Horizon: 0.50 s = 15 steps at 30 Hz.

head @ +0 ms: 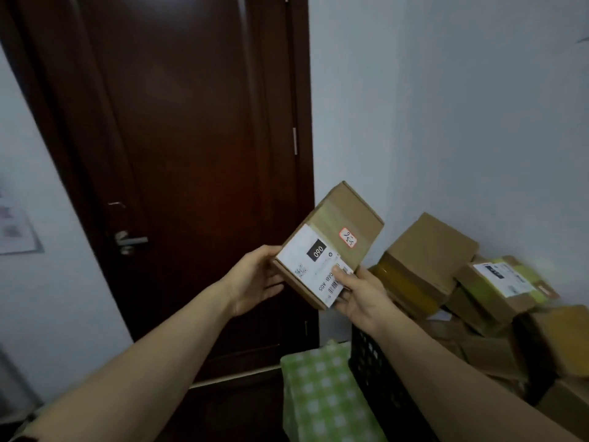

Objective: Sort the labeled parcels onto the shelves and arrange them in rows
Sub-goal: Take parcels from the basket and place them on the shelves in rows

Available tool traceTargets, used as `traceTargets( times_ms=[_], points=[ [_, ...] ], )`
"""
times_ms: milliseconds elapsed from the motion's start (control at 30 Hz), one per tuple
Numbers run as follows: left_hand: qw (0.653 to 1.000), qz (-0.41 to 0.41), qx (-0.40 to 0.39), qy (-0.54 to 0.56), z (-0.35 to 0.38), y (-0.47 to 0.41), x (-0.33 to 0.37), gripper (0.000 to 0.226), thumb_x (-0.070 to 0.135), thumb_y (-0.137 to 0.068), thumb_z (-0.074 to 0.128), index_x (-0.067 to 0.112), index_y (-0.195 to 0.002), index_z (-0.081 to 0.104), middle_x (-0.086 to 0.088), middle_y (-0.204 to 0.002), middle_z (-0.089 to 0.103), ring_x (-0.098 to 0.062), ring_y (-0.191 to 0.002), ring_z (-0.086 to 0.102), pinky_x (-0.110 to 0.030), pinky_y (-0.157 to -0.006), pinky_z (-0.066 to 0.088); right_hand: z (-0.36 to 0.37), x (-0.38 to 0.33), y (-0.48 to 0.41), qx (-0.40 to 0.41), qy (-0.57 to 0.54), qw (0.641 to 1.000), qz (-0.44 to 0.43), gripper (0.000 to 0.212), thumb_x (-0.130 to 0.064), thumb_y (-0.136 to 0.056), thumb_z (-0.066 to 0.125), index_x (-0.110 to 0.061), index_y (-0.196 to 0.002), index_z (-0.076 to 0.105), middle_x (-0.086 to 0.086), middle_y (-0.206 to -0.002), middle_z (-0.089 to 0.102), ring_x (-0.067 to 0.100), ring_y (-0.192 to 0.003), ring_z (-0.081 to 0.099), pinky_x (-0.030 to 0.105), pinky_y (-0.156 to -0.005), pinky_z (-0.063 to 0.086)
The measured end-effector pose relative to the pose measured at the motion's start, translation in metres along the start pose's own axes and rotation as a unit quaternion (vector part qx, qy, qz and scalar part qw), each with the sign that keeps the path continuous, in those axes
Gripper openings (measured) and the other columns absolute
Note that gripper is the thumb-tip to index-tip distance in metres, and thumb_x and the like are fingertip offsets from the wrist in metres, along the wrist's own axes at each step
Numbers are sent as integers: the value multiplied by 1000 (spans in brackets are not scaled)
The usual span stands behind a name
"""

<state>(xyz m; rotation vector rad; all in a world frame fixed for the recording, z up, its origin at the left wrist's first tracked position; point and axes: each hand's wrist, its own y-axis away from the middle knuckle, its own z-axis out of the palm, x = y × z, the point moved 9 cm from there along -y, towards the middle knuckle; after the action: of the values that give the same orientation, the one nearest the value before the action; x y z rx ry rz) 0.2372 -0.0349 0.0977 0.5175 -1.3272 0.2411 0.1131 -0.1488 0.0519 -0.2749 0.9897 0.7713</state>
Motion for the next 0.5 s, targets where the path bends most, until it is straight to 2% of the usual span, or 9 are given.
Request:
traceTargets(
  times_ms=[67,133,267,400,500],
  points=[
    [998,29,36,-41,-27,12,15,16,33,-83,64,18,-89,67,-1,-88,68,-15,-89,62,-32,-93,44,30,1,0,-21,20,1000,-13,36,-4,-86,64,-11,-120,56,11,-113,68,28,-100,66,44,-70,59],
    [993,46,77,-80,-51,25,27,26,25,-78,73,13,-102,70,-6,-97,73,-19,-98,66,-35,-96,48,58,5,0,-34,42,998,-23,41,-1,-84,66,-11,-122,54,8,-107,69,26,-97,67,44,-67,58],
    [986,90,130,-56,-98,48,41,30,11,-81,72,8,-111,68,-10,-95,74,-18,-84,70,-29,-72,58,105,21,2,-68,60,996,-16,56,4,-78,70,-14,-127,50,12,-106,70,27,-97,68,51,-80,56],
    [988,92,118,-34,-135,67,44,41,11,-77,71,5,-117,64,-15,-106,71,-24,-96,68,-33,-79,58,131,26,3,-94,87,992,-14,46,-4,-79,71,-12,-121,56,8,-104,72,25,-100,67,46,-95,50],
    [990,77,99,-56,-152,78,42,45,15,-75,72,8,-118,64,-16,-111,70,-27,-102,66,-37,-85,55,144,16,0,-75,75,994,-40,31,-13,-80,69,-13,-111,63,4,-102,72,21,-101,65,39,-97,48]
  ],
)
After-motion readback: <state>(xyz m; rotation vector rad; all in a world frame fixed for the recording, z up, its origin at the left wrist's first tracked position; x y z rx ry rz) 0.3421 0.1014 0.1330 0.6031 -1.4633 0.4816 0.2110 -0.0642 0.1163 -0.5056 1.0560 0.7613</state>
